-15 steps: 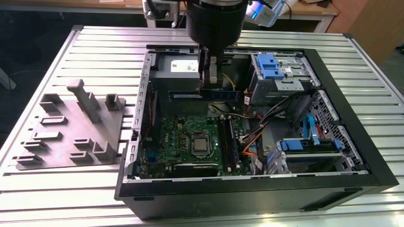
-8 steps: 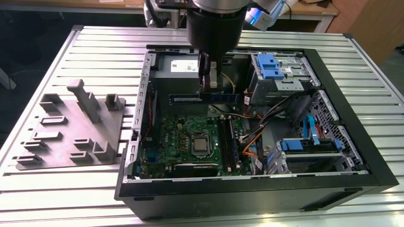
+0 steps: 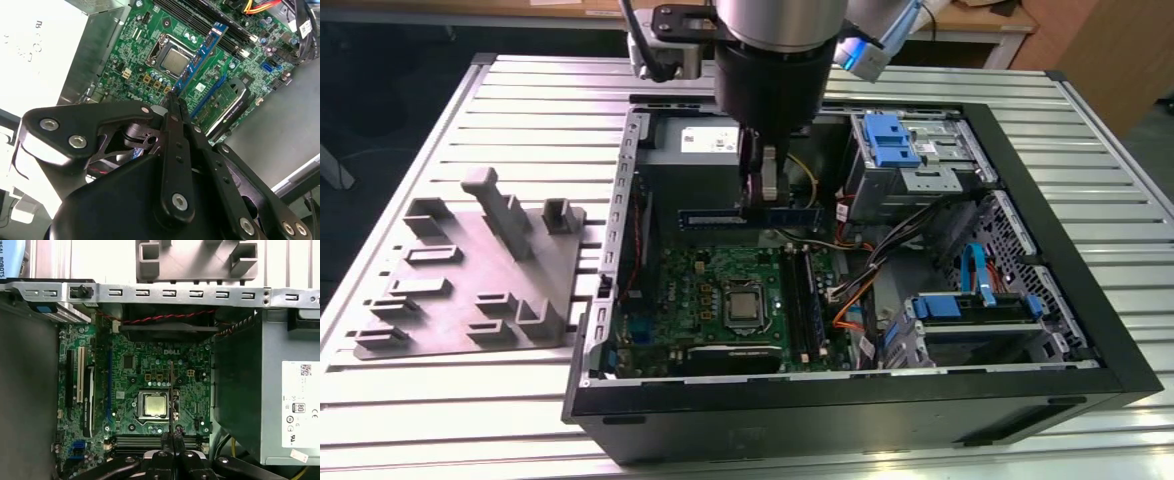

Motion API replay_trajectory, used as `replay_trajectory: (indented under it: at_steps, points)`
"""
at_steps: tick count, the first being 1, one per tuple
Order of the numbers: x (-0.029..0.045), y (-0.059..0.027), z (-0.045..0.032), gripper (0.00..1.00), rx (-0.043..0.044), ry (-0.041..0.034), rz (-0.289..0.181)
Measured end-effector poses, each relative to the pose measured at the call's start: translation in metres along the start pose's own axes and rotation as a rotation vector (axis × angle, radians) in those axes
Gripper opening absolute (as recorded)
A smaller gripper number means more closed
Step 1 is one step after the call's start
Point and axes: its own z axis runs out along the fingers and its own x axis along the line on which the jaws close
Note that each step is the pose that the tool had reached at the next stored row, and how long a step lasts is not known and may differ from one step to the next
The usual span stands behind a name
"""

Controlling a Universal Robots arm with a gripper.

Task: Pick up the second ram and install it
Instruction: 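Pick up the second ram and move it above second insertion slot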

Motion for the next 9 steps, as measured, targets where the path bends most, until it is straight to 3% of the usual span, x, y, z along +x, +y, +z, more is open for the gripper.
replay_trajectory:
  at_steps: [9]
  points:
    - [0.0002,-0.0004,0.0144,0.12,0.0,0.0,0.0]
